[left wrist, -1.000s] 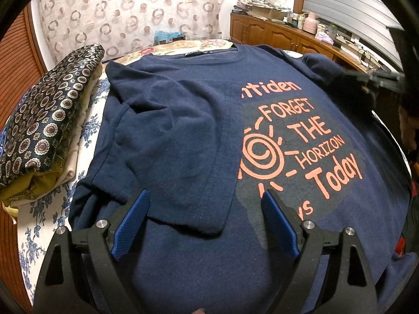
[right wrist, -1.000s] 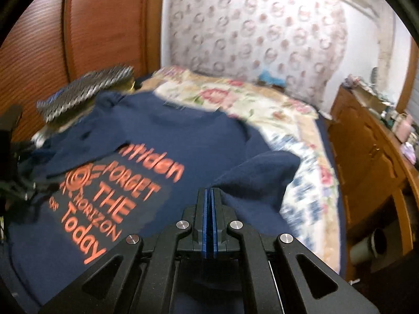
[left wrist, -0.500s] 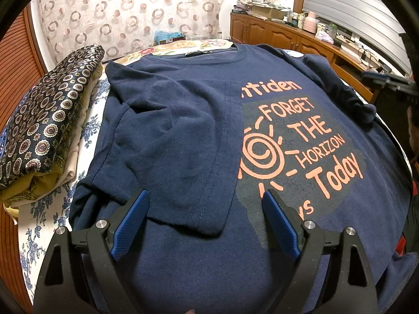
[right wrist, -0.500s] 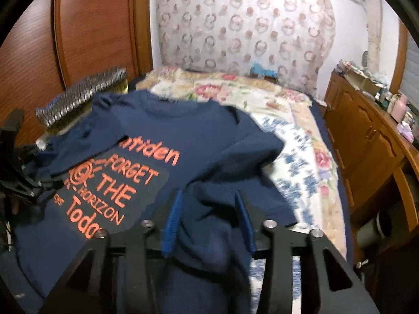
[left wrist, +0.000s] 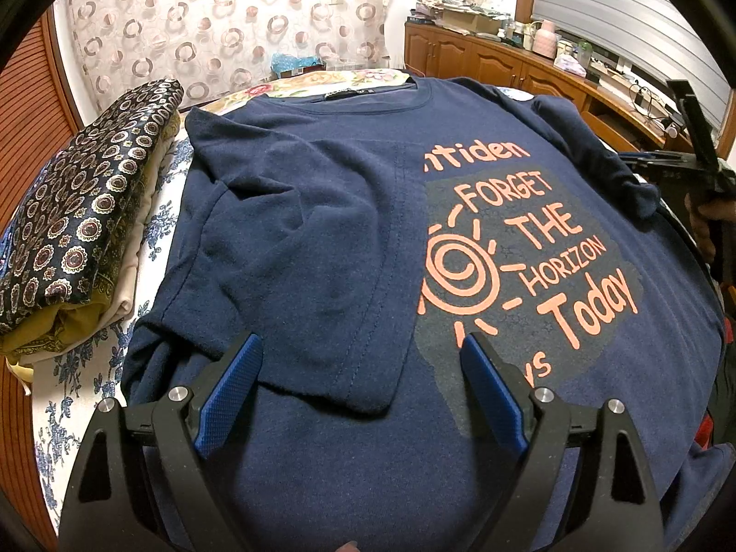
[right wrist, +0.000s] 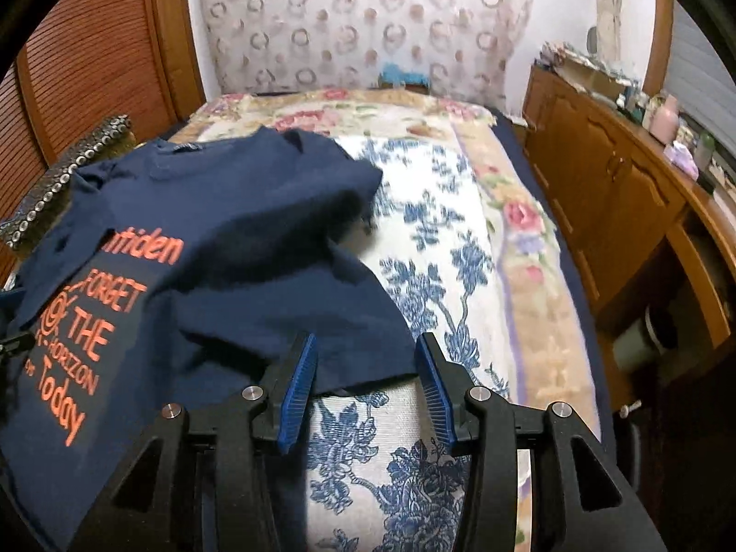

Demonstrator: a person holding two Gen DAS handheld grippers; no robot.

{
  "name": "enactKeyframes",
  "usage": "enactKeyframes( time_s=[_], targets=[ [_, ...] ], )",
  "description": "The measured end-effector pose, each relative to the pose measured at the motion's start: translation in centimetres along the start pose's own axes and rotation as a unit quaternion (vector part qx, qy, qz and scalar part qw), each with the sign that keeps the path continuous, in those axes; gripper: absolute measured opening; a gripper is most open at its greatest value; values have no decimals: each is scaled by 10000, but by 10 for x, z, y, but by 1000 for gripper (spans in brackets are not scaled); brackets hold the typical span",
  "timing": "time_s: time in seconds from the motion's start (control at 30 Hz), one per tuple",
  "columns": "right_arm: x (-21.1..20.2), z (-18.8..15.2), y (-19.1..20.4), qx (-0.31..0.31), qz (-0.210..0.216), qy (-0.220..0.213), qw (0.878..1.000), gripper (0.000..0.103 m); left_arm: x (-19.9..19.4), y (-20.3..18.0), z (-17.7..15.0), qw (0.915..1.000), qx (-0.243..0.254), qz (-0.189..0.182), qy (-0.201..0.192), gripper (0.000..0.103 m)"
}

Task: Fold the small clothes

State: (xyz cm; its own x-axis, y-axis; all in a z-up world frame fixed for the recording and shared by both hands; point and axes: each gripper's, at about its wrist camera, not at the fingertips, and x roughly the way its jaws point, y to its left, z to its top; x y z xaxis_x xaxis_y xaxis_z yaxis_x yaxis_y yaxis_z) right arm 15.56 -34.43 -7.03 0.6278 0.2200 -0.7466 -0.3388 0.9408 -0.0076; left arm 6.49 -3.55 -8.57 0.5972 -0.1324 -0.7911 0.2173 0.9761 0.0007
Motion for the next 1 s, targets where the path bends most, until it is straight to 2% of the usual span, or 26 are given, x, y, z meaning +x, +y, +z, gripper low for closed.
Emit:
enactKeyframes(
  time_s=[0.13,0.17,0.2,0.27,0.3,0.4,0.6,0.73,0.9,0.93,1.0],
  targets=[
    [2,5,-3,55,67,-8,10000,47,0,0,0,10000,29,-6,-1,89],
    [1,7,-6,32,103,-12,9999,38,-1,1,0,10000,22,-39,-10,89],
    [0,7,-6,-20,175,-21,9998,21,-2,2,0,10000,4,-69,-36,89],
    [-2,7,-7,-45,316,13,9995,7,-7,5,-1,9999,-33,-90,-138,89],
    [-3,8,-5,-77,345,5,9994,5,-9,7,0,9998,-53,-74,-191,89],
    [-15,14,5,-293,374,-238,9986,5,-24,15,1,9989,-166,-60,-443,89],
    [-50,40,49,-721,798,-749,9914,5,-47,30,2,9959,-385,-117,-806,89],
    [-58,58,89,-1055,1071,-918,9844,5,-56,36,1,9940,-481,-218,-958,89],
    [-52,73,129,-1287,1417,-943,9770,5,-55,37,0,9940,-507,-227,-940,89],
    [-52,75,132,-1284,1479,-969,9758,6,-54,37,-1,9943,-497,-223,-918,89],
    [-50,76,132,-1297,1464,-998,9756,18,-53,38,-1,9944,-492,-213,-907,89]
  ],
)
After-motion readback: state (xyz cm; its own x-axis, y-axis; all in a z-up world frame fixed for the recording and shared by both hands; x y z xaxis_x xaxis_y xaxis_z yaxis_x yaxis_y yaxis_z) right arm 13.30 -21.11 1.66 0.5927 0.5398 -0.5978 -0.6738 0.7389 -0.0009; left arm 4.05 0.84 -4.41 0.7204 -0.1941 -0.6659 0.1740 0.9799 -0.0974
